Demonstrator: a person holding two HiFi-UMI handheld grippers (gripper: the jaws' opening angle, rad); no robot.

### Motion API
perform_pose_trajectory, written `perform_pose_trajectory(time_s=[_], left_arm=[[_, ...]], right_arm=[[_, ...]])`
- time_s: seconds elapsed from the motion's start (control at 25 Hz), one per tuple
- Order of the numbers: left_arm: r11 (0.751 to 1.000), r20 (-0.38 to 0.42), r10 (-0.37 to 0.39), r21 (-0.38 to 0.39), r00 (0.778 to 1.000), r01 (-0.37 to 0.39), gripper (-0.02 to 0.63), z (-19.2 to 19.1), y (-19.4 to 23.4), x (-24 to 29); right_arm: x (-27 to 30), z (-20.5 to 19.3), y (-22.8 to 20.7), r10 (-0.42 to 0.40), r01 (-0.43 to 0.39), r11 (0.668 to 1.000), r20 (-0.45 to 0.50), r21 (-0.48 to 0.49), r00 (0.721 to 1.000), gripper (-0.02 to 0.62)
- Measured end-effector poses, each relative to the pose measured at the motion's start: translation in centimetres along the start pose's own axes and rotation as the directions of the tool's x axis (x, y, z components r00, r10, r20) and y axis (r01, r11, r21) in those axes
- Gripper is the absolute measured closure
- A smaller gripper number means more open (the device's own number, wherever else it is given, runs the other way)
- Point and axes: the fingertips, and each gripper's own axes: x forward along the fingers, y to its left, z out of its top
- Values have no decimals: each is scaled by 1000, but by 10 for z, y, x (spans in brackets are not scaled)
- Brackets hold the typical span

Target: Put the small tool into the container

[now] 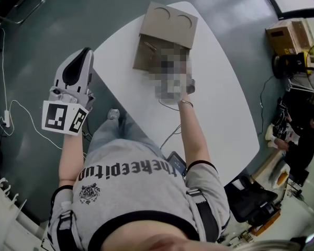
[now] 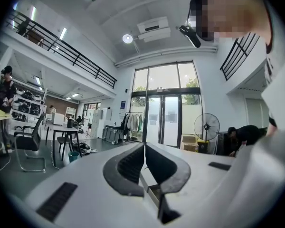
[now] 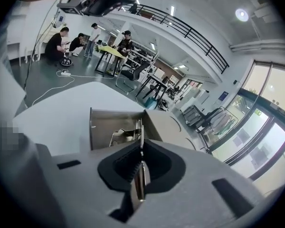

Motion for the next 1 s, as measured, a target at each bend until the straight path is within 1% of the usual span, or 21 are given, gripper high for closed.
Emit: perform_pose_trajectory(time_s=[0.28, 0.44, 0.68, 0.88, 1.0], left_arm=[[1000, -12, 12, -3, 1000, -12, 594, -7, 6, 4], [1000, -16, 11, -5, 1000, -11, 594, -8, 7, 5], [1000, -17, 4, -3, 1000, -4, 594, -6, 4, 4], [1000, -17, -5, -3, 1000, 5, 594, -4, 4, 5], [1000, -13, -13, 0, 1000, 13, 594, -2, 3, 5]], right_arm=[[19, -18, 6, 15, -15, 1000, -66, -4, 998, 591], [22, -20, 7, 13, -15, 1000, -78, -22, 997, 591], [23, -21, 20, 48, -53, 997, -90, -56, 995, 566], [22, -20, 18, 66, -67, 998, -95, -4, 993, 563], [19, -20, 15, 85, -80, 995, -97, 56, 992, 559]])
